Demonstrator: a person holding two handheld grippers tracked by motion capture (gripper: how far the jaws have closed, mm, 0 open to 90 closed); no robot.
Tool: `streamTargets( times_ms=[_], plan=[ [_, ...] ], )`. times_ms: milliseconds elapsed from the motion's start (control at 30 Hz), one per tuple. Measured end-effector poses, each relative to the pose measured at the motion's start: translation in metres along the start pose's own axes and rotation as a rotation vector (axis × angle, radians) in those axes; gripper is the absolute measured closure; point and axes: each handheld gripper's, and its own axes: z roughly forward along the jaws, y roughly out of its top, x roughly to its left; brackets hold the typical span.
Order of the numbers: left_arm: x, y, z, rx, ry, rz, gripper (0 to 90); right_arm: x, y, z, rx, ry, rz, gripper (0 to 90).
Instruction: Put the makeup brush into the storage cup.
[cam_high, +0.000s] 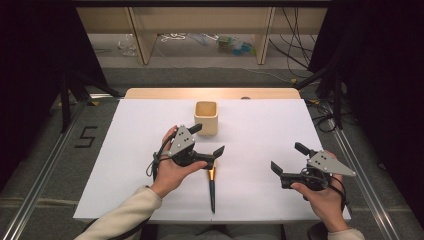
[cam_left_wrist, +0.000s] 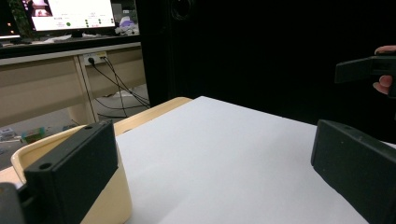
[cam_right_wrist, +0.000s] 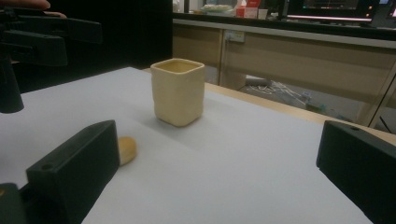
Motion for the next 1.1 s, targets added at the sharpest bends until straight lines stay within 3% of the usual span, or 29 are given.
streamTargets(
  times_ms=[300,500,533,633,767,833,967,1000,1033,1067,1100],
  plan=[
    [-0.002,0.002,0.004,0.045,-0.004,0.025,0.0,0.0,0.0,0.0,0.007,0.006,0.004,0.6],
    [-0.006,0.006,0.007,0.131,-0.011,0.054,0.1,0.0,0.0,0.001,0.011,0.001,0.003,0.6],
    [-0.007,0.009,0.009,0.179,-0.003,0.055,0.2,0.0,0.0,0.001,0.008,-0.001,0.005,0.6],
    [-0.007,0.012,0.011,0.209,-0.018,0.056,0.1,0.0,-0.001,0.001,0.025,0.01,0.021,0.6],
    [-0.009,0.017,0.017,0.316,-0.02,0.064,0.1,0.0,-0.001,0.002,0.039,0.003,0.019,0.6],
    [-0.011,0.019,0.019,0.344,-0.024,0.055,0.3,0.0,-0.001,0.002,0.04,0.006,0.02,0.6],
    [-0.016,0.022,0.026,0.487,-0.007,0.038,1.9,-0.002,-0.002,0.004,0.034,0.001,0.004,0.7],
    [-0.016,0.022,0.026,0.487,-0.007,0.038,1.9,-0.002,-0.002,0.004,0.038,0.0,0.003,0.7],
    [-0.016,0.022,0.027,0.529,-0.009,0.049,1.9,-0.002,-0.002,0.004,0.038,0.0,0.003,0.7],
    [-0.017,0.022,0.031,0.611,-0.004,0.025,2.7,-0.001,-0.002,0.004,0.054,0.002,0.02,0.8],
    [-0.019,0.021,0.033,0.655,0.011,0.01,4.2,-0.001,-0.002,0.004,0.055,0.002,0.02,0.9]
  ],
)
